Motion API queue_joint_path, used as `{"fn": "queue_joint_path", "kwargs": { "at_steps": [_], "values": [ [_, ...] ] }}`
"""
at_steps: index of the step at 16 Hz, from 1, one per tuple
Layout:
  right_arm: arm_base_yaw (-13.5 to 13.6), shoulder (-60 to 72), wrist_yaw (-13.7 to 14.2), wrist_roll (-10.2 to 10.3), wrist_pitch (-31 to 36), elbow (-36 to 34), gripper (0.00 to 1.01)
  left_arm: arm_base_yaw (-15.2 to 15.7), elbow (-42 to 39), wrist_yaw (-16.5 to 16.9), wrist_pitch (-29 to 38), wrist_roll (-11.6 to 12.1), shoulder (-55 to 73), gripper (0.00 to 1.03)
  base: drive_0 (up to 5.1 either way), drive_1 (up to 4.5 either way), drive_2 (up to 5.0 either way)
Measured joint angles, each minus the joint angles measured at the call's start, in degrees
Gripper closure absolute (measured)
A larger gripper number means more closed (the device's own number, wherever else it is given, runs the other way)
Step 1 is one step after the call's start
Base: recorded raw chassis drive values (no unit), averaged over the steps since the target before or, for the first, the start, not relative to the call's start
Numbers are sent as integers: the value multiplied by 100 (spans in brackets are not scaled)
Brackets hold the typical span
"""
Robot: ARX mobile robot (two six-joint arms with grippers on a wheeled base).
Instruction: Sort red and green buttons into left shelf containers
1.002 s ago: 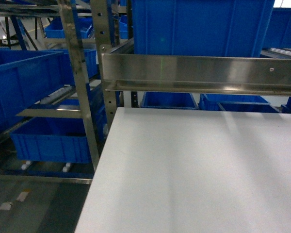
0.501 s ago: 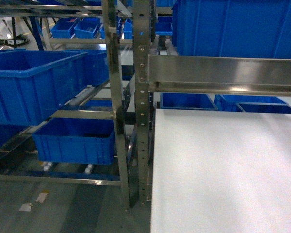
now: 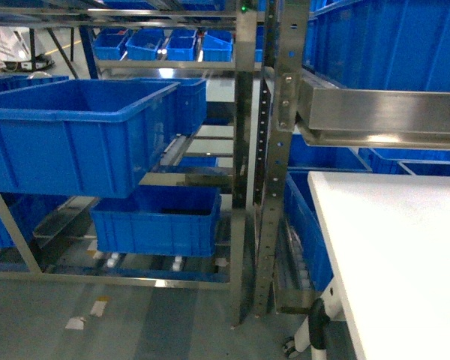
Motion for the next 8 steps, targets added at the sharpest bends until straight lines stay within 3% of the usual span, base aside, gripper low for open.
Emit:
{"fn": "queue_joint_path", "kwargs": {
  "at_steps": [8],
  "values": [
    [-2, 0, 2, 0, 9, 0, 74, -7, 0, -2, -24, 0, 0, 77, -499, 242, 242]
  ]
}}
